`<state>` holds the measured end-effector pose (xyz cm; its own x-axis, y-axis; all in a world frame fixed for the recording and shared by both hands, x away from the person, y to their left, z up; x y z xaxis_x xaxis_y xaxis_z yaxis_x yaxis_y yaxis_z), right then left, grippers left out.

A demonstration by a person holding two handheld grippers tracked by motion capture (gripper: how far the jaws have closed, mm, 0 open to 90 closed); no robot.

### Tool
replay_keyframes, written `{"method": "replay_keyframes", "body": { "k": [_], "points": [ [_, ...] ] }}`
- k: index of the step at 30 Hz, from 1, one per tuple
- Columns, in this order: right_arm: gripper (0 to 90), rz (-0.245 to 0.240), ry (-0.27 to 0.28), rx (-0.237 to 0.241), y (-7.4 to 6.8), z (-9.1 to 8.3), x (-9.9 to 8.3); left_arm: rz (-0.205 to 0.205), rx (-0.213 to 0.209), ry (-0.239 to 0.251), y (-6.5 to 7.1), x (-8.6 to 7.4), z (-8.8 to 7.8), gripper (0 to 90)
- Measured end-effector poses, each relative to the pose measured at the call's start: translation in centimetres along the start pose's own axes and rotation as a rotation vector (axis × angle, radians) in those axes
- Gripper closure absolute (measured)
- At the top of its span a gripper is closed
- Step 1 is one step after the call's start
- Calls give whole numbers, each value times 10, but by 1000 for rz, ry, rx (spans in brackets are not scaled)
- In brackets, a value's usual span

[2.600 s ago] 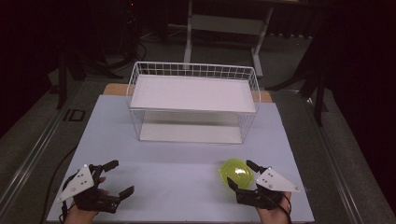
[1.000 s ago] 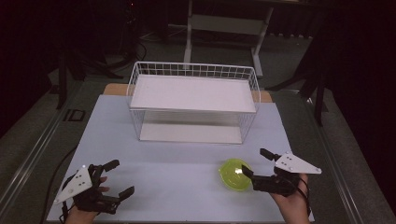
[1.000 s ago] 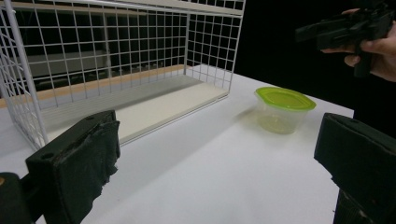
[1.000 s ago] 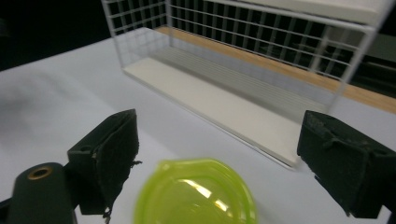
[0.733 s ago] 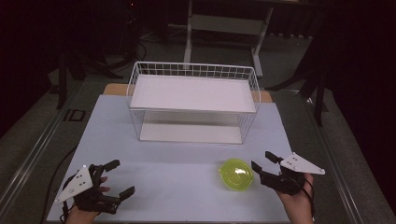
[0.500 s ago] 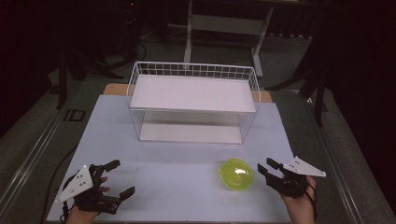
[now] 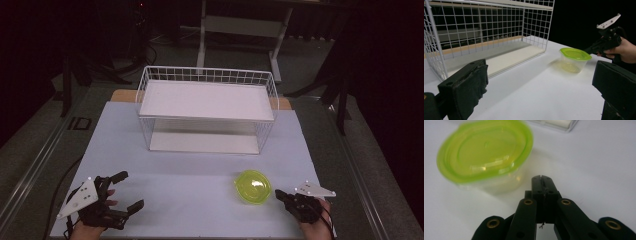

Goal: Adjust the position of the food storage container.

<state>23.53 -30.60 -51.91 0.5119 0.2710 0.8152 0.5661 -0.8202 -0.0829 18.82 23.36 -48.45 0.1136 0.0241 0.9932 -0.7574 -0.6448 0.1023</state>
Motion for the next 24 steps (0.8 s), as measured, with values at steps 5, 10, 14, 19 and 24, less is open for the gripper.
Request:
{"method": "replay_keyframes", "body": {
  "k": [5,10,14,19,24],
  "points": [
    [900,-9,-31,43,-7,9,-6,4,-2,-4,0,0,0,11],
    [900,10,-31,80,-9,14,-3,5,1,-4,0,0,0,11],
    [900,-6,-58,101,-14,22,4,5,0,-3,-1,0,0,11],
    [900,-13,-63,112,-17,31,12,6,0,-3,0,0,0,11],
    [900,-16,-70,129,-19,44,23,4,0,-4,-1,0,0,11]
  ]
}}
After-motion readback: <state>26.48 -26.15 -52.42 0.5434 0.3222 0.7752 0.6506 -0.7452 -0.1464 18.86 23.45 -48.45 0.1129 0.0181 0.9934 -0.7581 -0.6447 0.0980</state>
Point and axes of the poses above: each handheld gripper's, and its own axes: z roughly forward along the jaws, x roughly out of its top, y roughly to its right, the point moved 1 cm from there along z, roughly forward along the jaws, and after that the axes turned 5 degrees about y, right-handed, at the moved point
